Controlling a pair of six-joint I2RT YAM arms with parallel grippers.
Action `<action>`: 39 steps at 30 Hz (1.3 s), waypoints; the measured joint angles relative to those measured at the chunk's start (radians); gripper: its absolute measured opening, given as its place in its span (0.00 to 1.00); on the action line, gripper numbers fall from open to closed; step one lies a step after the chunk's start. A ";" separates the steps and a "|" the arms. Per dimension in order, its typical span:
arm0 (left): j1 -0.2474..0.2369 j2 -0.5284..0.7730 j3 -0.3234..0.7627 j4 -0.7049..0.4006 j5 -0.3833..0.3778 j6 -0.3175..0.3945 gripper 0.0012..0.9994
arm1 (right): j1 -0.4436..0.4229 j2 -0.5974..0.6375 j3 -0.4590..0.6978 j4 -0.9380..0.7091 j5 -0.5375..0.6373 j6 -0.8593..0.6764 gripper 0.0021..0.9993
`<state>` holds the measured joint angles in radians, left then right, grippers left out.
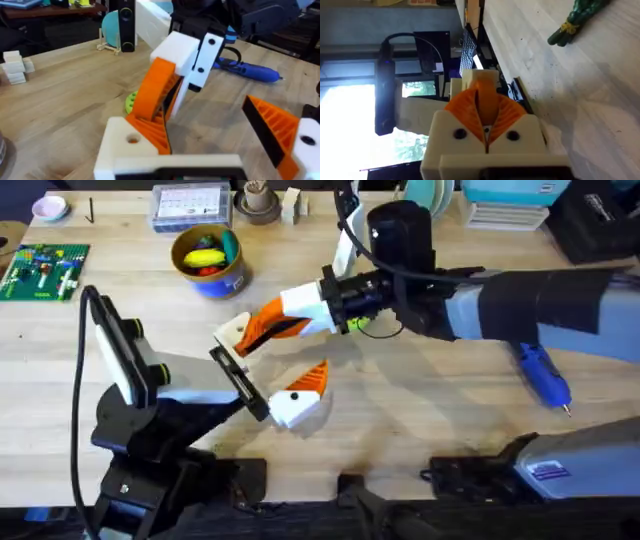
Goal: Pick up the gripper from the table and insert it into the empty holder that is missing its gripper. Then pick up a screw, insert it into the mounting hole, and use the screwdriver to tighten it. Finally, clean up the table by picking up the vegetable and placing it into the bucket.
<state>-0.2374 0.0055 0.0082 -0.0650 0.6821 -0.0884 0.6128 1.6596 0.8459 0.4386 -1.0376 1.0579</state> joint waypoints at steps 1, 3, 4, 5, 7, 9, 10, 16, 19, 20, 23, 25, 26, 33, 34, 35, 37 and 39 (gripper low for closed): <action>0.000 0.000 0.000 0.000 0.008 -0.002 0.99 | 0.000 0.000 0.000 -0.002 0.001 -0.007 0.01; 0.000 0.000 0.000 -0.001 0.015 -0.003 0.99 | 0.000 -0.002 0.000 -0.007 0.001 -0.018 0.01; 0.000 0.000 0.000 -0.001 0.018 -0.003 0.99 | 0.000 -0.004 0.000 -0.009 0.001 -0.020 0.01; 0.001 0.000 0.000 -0.001 0.021 -0.003 0.99 | 0.000 -0.005 0.000 -0.011 0.001 -0.023 0.01; 0.001 0.000 0.000 -0.002 0.026 -0.003 0.99 | -0.001 -0.006 0.000 -0.014 0.001 -0.033 0.01; 0.001 0.000 0.000 -0.002 0.032 -0.003 0.99 | -0.001 -0.006 0.000 -0.016 -0.003 -0.046 0.01; 0.001 0.000 0.000 -0.002 0.034 -0.003 0.99 | -0.001 -0.006 0.000 -0.018 -0.006 -0.053 0.01; 0.001 0.000 0.000 -0.004 0.063 -0.014 0.99 | -0.005 -0.018 0.003 -0.098 -0.025 -0.137 0.01; 0.001 0.000 0.000 -0.004 0.066 -0.017 0.99 | -0.005 -0.018 0.004 -0.102 -0.025 -0.151 0.01; 0.001 0.000 0.000 -0.004 0.066 -0.017 0.99 | -0.005 -0.018 0.004 -0.103 -0.025 -0.154 0.01; 0.001 0.000 0.000 -0.005 0.063 -0.021 0.99 | 0.003 -0.018 0.004 -0.103 -0.006 -0.155 0.00; 0.001 0.002 0.000 -0.005 0.056 -0.026 0.99 | 0.011 -0.018 0.005 -0.101 0.020 -0.152 0.00; 0.003 0.004 0.000 -0.005 0.053 -0.026 0.99 | 0.014 -0.019 0.005 -0.096 0.036 -0.146 0.00; 0.006 0.007 0.000 -0.003 0.035 -0.020 0.99 | 0.034 -0.020 0.004 -0.031 0.117 -0.111 0.00; 0.006 0.007 0.000 -0.003 0.032 -0.020 0.99 | 0.035 -0.020 0.004 -0.028 0.122 -0.108 0.00; 0.006 0.007 0.000 -0.003 0.030 -0.020 0.99 | 0.037 -0.020 0.004 -0.027 0.126 -0.105 0.00; 0.006 0.007 0.000 -0.003 0.028 -0.020 0.99 | 0.039 -0.020 0.004 -0.026 0.128 -0.101 0.00; 0.006 0.007 0.000 -0.003 0.028 -0.020 0.99 | 0.040 -0.020 0.004 -0.026 0.128 -0.101 0.00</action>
<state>-0.2310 0.0128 0.0082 -0.0685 0.7097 -0.1085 0.6533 1.6394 0.8501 0.4126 -0.9096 0.9573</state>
